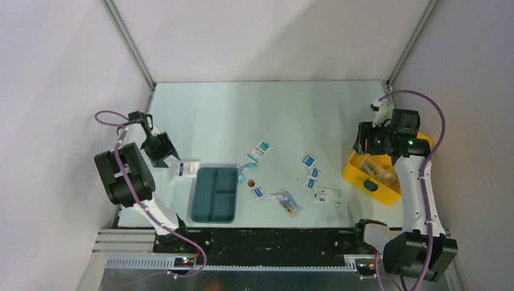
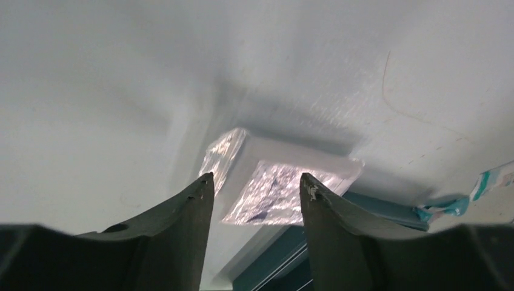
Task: Organize the medicine kit
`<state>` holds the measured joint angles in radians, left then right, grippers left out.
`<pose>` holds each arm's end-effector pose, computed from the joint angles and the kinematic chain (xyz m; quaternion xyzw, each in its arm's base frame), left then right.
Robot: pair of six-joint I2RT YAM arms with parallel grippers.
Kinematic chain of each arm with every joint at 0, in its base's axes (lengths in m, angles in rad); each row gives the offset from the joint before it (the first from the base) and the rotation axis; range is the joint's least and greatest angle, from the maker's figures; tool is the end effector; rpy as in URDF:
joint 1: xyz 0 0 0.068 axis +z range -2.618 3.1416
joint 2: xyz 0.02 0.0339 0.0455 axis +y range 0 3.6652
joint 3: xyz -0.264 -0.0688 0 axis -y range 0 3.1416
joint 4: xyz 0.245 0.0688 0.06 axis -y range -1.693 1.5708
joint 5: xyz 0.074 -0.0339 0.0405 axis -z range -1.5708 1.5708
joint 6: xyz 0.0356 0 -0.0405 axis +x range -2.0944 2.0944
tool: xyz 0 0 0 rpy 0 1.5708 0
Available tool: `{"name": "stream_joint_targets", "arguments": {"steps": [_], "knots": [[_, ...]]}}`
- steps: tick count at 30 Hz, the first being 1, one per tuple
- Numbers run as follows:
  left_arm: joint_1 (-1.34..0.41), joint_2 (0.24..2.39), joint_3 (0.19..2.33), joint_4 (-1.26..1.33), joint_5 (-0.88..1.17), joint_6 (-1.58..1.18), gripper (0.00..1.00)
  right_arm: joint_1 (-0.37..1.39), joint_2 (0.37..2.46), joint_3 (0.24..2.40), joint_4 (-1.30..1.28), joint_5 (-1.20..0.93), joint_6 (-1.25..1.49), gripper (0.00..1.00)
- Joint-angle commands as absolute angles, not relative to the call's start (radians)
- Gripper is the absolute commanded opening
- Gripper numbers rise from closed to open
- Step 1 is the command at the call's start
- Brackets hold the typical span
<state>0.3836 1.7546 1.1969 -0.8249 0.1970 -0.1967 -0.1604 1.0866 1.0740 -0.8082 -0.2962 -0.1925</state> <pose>0.3070 0.1164 0.1873 -0.2746 0.9520 -0.0888 0.1022 0.2154 -0.0243 0.3250 -0.0688 0.9193 0.0716 0.3807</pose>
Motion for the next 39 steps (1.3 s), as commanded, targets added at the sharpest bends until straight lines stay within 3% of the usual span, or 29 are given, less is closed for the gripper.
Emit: {"name": "stream_joint_targets", "arguments": {"steps": [1, 12, 21, 28, 32, 39], "knots": [[0.407, 1.677, 1.133, -0.857, 0.192, -0.271, 0.63, -0.16, 1.065, 1.118, -0.813, -0.295, -0.195, 0.63], [0.426, 1.676, 1.086, -0.864, 0.189, -0.328, 0.71, -0.162, 1.088, 1.117, -0.81, -0.303, -0.192, 0.63], [0.422, 1.832, 1.175, -0.862, 0.261, -0.326, 0.51, -0.162, 1.103, 1.116, -0.808, -0.306, -0.19, 0.62], [0.421, 1.857, 1.223, -0.835, 0.26, -0.332, 0.22, -0.169, 1.106, 1.117, -0.81, -0.311, -0.189, 0.62], [0.412, 1.831, 1.237, -0.818, 0.25, -0.33, 0.12, -0.169, 1.1, 1.117, -0.81, -0.314, -0.19, 0.62], [0.309, 1.708, 1.249, -0.785, 0.195, -0.233, 0.05, -0.164, 1.087, 1.117, -0.8, -0.332, -0.195, 0.61]]}}
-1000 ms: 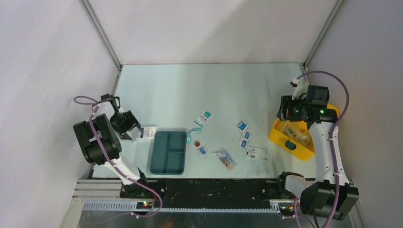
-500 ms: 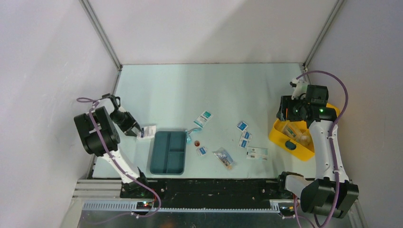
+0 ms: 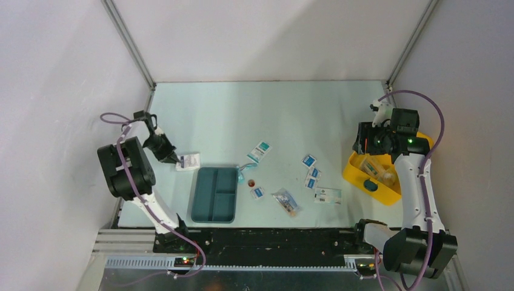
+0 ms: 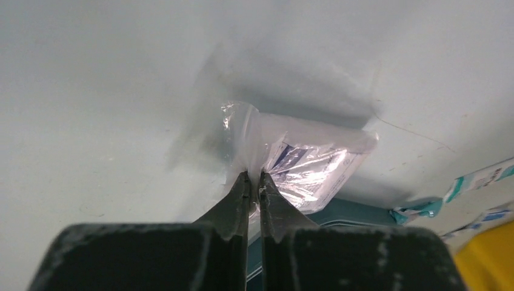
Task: Organize the medicine kit
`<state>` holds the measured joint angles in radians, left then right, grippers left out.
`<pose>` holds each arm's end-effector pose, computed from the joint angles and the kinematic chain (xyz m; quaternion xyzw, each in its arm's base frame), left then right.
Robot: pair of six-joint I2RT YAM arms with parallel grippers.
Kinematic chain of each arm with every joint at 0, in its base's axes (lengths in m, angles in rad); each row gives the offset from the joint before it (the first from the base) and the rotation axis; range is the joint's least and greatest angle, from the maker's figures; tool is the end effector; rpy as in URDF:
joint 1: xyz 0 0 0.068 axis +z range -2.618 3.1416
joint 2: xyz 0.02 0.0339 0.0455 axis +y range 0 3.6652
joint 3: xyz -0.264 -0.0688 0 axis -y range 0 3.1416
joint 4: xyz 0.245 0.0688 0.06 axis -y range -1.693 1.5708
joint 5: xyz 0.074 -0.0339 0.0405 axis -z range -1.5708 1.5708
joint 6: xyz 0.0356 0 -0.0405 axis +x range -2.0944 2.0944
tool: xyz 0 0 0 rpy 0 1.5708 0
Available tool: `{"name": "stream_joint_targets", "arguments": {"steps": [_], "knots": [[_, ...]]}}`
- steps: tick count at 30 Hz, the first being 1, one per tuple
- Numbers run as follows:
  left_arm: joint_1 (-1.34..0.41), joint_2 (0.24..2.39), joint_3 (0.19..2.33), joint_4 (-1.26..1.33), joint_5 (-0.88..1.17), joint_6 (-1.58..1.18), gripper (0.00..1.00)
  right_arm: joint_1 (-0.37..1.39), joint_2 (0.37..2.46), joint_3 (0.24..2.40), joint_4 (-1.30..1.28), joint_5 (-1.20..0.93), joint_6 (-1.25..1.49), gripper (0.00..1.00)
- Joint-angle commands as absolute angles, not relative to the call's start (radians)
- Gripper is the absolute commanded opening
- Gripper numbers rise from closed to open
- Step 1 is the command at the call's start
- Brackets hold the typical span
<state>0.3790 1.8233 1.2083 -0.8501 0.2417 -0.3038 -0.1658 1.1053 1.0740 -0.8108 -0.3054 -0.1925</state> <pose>0.3117 0.1150 0.1688 -0.3259 0.9362 -0.1183 0.0569 0.2189 -0.0258 0.3212 -0.0665 0.9227 0.0771 0.3719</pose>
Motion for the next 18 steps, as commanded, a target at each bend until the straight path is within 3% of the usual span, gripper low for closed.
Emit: {"name": "stream_joint_targets", "arguments": {"steps": [1, 7, 8, 10, 12, 18], "knots": [[0.275, 1.69, 1.253, -0.773, 0.173, -0.217, 0.05, -0.162, 1.085, 1.118, -0.799, -0.343, -0.205, 0.61], [0.101, 1.529, 1.273, -0.68, 0.108, -0.028, 0.04, -0.121, 1.083, 1.169, -0.758, -0.434, -0.238, 0.64], [0.082, 1.5, 1.274, -0.67, 0.108, -0.015, 0.03, -0.117, 1.087, 1.179, -0.739, -0.5, -0.23, 0.7], [0.036, 1.462, 1.279, -0.627, 0.201, 0.045, 0.01, -0.093, 1.121, 1.217, -0.71, -0.588, -0.187, 0.82], [-0.007, 1.436, 1.284, -0.61, 0.299, 0.088, 0.0, -0.062, 1.191, 1.273, -0.709, -0.72, -0.153, 0.86], [-0.198, 1.351, 1.219, -0.6, 0.527, 0.287, 0.0, 0.141, 1.455, 1.55, -0.835, -0.862, -0.186, 0.92]]}}
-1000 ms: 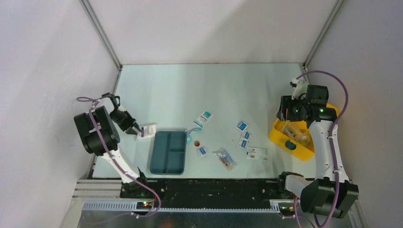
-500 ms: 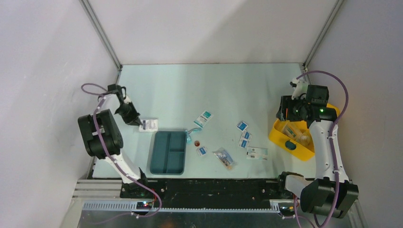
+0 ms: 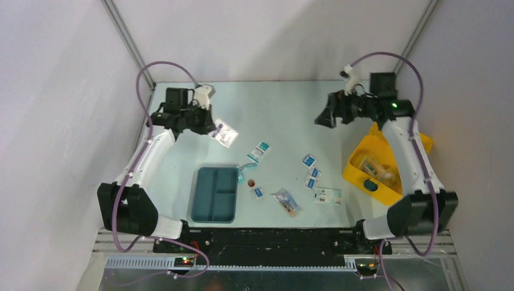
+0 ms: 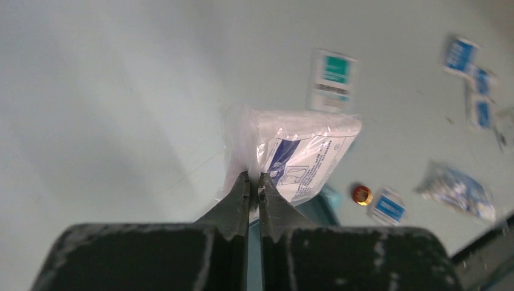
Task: Organize the medicine kit
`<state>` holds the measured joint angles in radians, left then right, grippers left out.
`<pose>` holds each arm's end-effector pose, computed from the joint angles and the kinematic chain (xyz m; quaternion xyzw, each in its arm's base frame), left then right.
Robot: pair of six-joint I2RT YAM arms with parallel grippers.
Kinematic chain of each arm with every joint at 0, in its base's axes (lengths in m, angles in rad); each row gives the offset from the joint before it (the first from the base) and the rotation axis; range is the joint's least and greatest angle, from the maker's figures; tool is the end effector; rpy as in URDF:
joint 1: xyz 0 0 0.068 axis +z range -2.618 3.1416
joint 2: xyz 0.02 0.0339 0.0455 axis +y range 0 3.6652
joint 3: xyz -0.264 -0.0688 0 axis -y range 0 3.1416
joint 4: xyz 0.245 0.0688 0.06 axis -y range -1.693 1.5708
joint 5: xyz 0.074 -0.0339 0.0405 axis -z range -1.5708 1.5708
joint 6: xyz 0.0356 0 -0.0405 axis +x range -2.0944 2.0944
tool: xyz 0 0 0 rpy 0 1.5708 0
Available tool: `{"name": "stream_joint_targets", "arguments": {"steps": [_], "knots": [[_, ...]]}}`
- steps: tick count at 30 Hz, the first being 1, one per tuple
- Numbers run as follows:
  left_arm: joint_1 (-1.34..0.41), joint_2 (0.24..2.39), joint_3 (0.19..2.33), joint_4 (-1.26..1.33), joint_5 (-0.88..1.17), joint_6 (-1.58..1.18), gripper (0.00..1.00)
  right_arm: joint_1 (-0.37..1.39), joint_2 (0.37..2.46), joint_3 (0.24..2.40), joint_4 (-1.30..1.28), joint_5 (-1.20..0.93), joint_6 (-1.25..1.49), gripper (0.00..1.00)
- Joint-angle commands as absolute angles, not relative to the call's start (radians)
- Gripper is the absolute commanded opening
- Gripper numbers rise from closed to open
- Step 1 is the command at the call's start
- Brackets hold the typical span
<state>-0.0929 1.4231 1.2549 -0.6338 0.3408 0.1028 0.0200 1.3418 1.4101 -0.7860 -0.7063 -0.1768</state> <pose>0.3051 -0.0404 0.3155 0.1525 0.9030 -0.1554 0.3703 0.2760 0.0286 0.3807 -0.2263 0.8360 0.2835 0.4117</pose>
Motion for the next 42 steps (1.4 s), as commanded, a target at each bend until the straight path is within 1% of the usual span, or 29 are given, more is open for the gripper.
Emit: {"name": "stream_joint_targets", "arguments": {"steps": [1, 4, 6, 7, 11, 14, 21, 27, 30, 32, 33, 34, 35, 36, 38, 39, 40, 41, 42], "knots": [[-0.221, 1.322, 1.205, -0.597, 0.533, 0.321, 0.0, 0.197, 1.485, 1.567, -0.845, -0.852, -0.202, 0.92], [-0.295, 1.289, 1.155, -0.592, 0.573, 0.337, 0.0, 0.335, 1.538, 1.626, -0.863, -0.834, -0.246, 0.91], [-0.305, 1.287, 1.147, -0.59, 0.617, 0.316, 0.0, 0.4, 1.558, 1.636, -0.858, -0.831, -0.26, 0.92], [-0.306, 1.287, 1.144, -0.59, 0.635, 0.311, 0.0, 0.417, 1.561, 1.633, -0.835, -0.831, -0.255, 0.98], [-0.321, 1.281, 1.145, -0.586, 0.73, 0.306, 0.0, 0.488, 1.578, 1.594, -0.719, -0.846, -0.205, 0.99], [-0.324, 1.282, 1.162, -0.582, 0.787, 0.273, 0.0, 0.513, 1.628, 1.616, -0.669, -0.859, -0.15, 1.0], [-0.33, 1.296, 1.192, -0.53, 0.839, 0.199, 0.0, 0.585, 1.747, 1.711, -0.66, -0.835, -0.057, 0.85], [-0.334, 1.31, 1.199, -0.488, 0.847, 0.152, 0.0, 0.631, 1.814, 1.755, -0.676, -0.813, -0.041, 0.82], [-0.333, 1.319, 1.203, -0.477, 0.844, 0.131, 0.0, 0.636, 1.825, 1.755, -0.675, -0.818, -0.033, 0.73], [-0.333, 1.323, 1.207, -0.474, 0.841, 0.124, 0.01, 0.636, 1.831, 1.753, -0.677, -0.823, -0.031, 0.61], [-0.333, 1.325, 1.208, -0.472, 0.838, 0.121, 0.01, 0.637, 1.832, 1.751, -0.678, -0.825, -0.031, 0.57], [-0.333, 1.327, 1.209, -0.471, 0.833, 0.119, 0.01, 0.638, 1.831, 1.75, -0.68, -0.828, -0.033, 0.48], [-0.334, 1.329, 1.212, -0.469, 0.83, 0.114, 0.01, 0.638, 1.829, 1.747, -0.681, -0.829, -0.034, 0.43], [-0.334, 1.331, 1.213, -0.468, 0.819, 0.111, 0.01, 0.638, 1.828, 1.747, -0.683, -0.827, -0.035, 0.31], [-0.334, 1.335, 1.218, -0.465, 0.804, 0.103, 0.02, 0.639, 1.823, 1.742, -0.686, -0.816, -0.034, 0.21], [-0.333, 1.338, 1.22, -0.464, 0.8, 0.099, 0.02, 0.639, 1.821, 1.743, -0.687, -0.812, -0.035, 0.2], [-0.333, 1.339, 1.222, -0.464, 0.797, 0.096, 0.05, 0.639, 1.819, 1.743, -0.69, -0.804, -0.036, 0.19], [-0.333, 1.343, 1.225, -0.464, 0.793, 0.09, 0.16, 0.639, 1.819, 1.743, -0.692, -0.797, -0.04, 0.19], [-0.333, 1.344, 1.226, -0.464, 0.789, 0.086, 0.22, 0.638, 1.815, 1.744, -0.696, -0.794, -0.042, 0.19]]}}
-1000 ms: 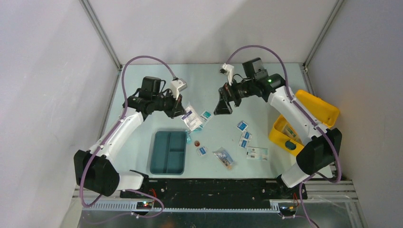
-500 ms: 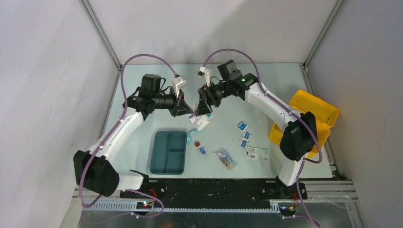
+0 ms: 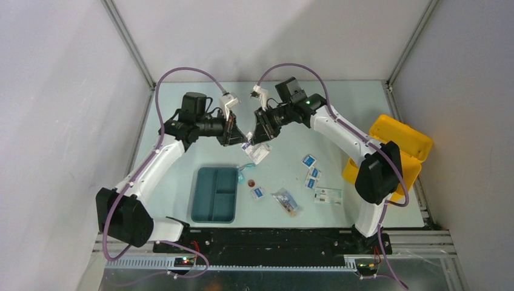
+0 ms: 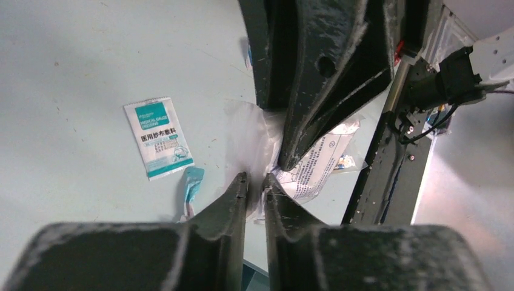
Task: Organize the medicine kit
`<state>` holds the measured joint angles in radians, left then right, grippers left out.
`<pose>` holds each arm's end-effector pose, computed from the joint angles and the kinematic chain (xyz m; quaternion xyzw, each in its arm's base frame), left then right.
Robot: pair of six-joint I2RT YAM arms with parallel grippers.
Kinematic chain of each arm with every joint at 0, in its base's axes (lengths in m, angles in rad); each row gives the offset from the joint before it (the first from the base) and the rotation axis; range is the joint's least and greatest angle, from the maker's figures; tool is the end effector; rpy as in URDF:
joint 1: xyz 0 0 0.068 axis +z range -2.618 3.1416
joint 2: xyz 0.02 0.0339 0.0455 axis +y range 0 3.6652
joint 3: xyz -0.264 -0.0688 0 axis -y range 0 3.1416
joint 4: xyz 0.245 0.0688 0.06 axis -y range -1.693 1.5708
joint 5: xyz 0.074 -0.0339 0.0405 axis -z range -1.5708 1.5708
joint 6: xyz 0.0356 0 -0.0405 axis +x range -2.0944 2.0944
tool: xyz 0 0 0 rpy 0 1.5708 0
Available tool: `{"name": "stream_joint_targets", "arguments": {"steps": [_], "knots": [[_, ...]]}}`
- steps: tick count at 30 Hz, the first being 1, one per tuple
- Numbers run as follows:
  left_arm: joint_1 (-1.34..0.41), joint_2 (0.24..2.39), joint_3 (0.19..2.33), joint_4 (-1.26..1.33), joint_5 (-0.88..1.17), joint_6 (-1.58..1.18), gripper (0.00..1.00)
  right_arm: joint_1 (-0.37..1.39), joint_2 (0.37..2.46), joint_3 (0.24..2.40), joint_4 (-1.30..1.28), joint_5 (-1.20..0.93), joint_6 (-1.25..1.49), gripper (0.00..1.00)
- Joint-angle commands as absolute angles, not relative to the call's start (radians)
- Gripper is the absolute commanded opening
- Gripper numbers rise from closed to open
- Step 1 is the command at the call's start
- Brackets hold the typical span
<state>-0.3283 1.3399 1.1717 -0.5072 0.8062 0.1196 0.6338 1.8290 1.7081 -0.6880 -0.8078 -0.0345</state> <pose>0.2645 -0.1172 0.3270 0.3497 0.7708 -0.3932 0.3592 0.3118 0.2611 0.3274 -0.4180 0.7585 0.4495 0.2190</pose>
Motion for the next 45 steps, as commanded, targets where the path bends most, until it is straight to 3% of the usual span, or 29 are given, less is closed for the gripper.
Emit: {"name": "stream_joint_targets", "arguments": {"steps": [1, 2, 5, 9, 20, 27, 34, 45], "knots": [[-0.334, 1.345, 1.228, -0.464, 0.784, 0.08, 0.27, 0.638, 1.813, 1.744, -0.698, -0.785, -0.048, 0.19], [-0.333, 1.345, 1.229, -0.465, 0.774, 0.077, 0.37, 0.636, 1.808, 1.742, -0.707, -0.78, -0.053, 0.19], [-0.334, 1.325, 1.233, -0.464, 0.715, 0.077, 0.52, 0.613, 1.784, 1.732, -0.739, -0.754, -0.085, 0.19], [-0.315, 1.3, 1.231, -0.467, 0.678, 0.073, 0.62, 0.527, 1.69, 1.669, -0.783, -0.692, -0.157, 0.19], [-0.265, 1.307, 1.211, -0.481, 0.719, 0.052, 0.63, 0.079, 1.218, 1.374, -0.989, -0.424, -0.496, 0.19], [-0.254, 1.327, 1.203, -0.482, 0.728, 0.062, 0.64, -0.278, 1.018, 1.231, -1.118, -0.42, -0.666, 0.19], [-0.254, 1.337, 1.203, -0.483, 0.757, 0.062, 0.64, -0.426, 1.047, 1.194, -1.156, -0.371, -0.817, 0.18], [-0.249, 1.305, 1.154, -0.482, 0.778, 0.107, 0.64, -0.446, 1.28, 1.193, -1.11, -0.343, -0.929, 0.21]]}}
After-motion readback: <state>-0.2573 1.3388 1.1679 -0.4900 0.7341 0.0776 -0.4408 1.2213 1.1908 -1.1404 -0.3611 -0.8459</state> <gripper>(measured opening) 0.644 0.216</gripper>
